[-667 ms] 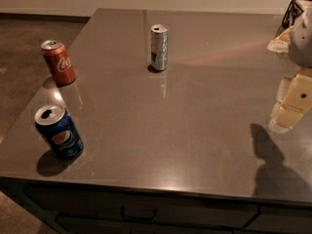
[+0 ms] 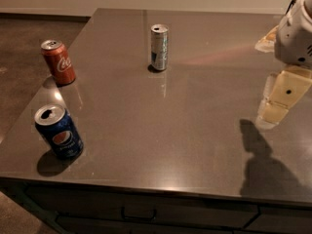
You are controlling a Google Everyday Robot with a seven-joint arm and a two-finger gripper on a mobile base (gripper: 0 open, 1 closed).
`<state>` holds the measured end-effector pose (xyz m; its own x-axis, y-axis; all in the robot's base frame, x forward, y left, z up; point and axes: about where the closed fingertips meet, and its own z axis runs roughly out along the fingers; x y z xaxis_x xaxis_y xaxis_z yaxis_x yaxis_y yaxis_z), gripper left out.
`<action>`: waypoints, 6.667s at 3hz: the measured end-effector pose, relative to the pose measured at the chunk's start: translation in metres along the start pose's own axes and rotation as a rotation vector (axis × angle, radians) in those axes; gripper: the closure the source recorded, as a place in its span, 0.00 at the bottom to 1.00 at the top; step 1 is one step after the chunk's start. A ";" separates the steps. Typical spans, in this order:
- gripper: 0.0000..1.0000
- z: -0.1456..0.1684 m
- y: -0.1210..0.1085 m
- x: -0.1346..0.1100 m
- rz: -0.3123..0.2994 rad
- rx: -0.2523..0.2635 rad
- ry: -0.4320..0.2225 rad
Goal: Move pepsi can near redbull can
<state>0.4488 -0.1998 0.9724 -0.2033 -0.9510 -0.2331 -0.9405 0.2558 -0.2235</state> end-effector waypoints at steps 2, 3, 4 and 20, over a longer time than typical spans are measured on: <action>0.00 0.039 0.014 -0.073 -0.083 -0.086 -0.215; 0.00 0.056 0.035 -0.117 -0.129 -0.109 -0.333; 0.00 0.081 0.069 -0.178 -0.165 -0.158 -0.436; 0.59 0.130 -0.154 -0.126 0.475 0.066 -0.534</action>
Offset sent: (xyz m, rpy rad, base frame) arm 0.0115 0.1429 -0.0392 0.3467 0.0040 0.2677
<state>0.6545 -0.0963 0.9130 -0.4095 -0.5234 -0.7472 -0.7615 0.6472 -0.0361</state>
